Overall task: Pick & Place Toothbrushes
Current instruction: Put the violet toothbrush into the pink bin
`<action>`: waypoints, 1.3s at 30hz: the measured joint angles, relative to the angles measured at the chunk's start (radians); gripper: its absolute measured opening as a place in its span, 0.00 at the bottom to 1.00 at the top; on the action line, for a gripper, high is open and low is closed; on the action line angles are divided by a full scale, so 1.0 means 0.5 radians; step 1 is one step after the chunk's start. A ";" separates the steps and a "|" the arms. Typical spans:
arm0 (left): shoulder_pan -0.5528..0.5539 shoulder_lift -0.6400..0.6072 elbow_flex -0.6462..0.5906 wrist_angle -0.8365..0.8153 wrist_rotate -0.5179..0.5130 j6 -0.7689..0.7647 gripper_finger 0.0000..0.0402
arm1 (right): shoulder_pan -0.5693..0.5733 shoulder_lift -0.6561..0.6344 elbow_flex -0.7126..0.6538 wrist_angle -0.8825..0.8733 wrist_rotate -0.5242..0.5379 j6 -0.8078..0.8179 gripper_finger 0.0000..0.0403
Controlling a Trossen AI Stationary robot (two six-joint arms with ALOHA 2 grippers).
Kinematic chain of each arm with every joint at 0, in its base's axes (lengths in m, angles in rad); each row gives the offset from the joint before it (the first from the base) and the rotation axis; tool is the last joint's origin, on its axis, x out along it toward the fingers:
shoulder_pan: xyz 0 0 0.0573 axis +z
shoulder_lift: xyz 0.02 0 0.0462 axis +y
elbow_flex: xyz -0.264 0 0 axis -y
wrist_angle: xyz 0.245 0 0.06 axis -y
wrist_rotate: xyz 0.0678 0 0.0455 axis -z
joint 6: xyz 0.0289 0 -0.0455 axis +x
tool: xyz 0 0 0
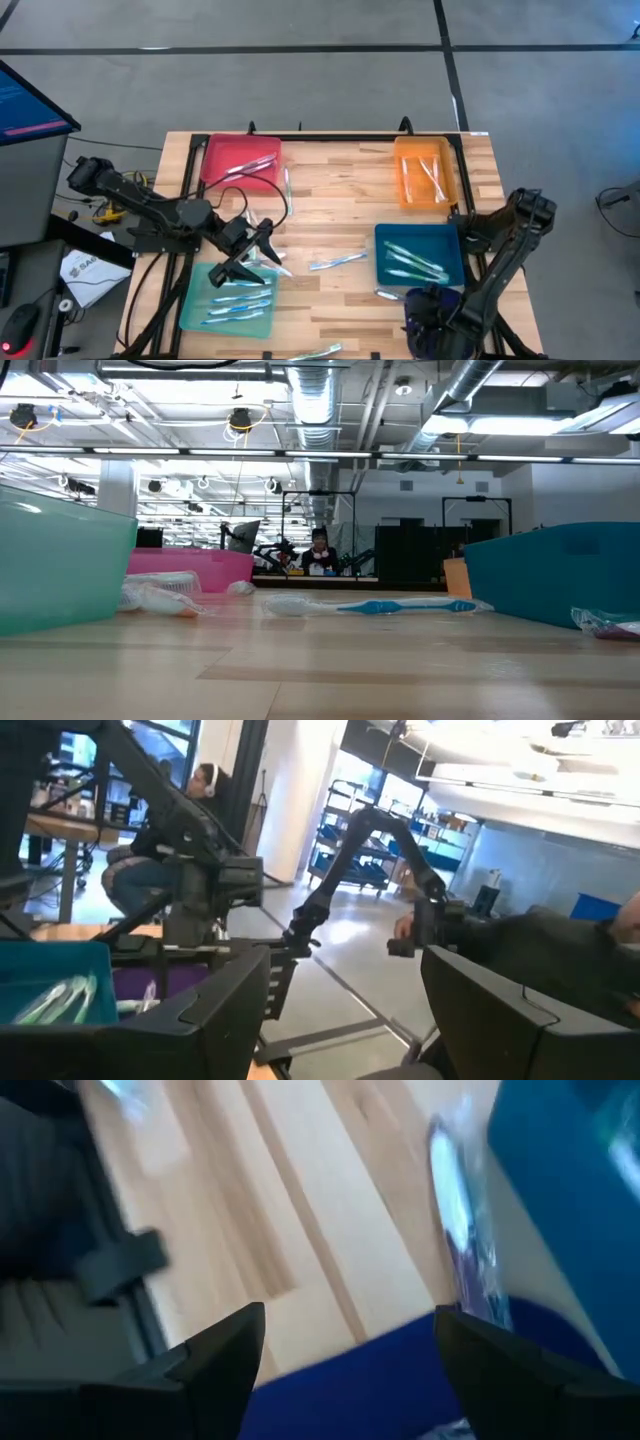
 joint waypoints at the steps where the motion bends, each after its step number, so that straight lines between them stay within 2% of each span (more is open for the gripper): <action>1: 0.000 0.000 0.000 0.003 0.000 0.001 0.63 | -0.011 0.020 0.000 -0.006 -0.049 0.000 0.71; 23: 0.002 -0.001 0.000 0.017 0.001 0.000 0.63 | -0.038 0.091 -0.031 -0.253 -0.099 0.090 0.71; 39: 0.002 -0.001 0.000 0.018 0.001 -0.001 0.63 | -0.096 0.091 -0.185 -0.024 -0.099 0.088 0.71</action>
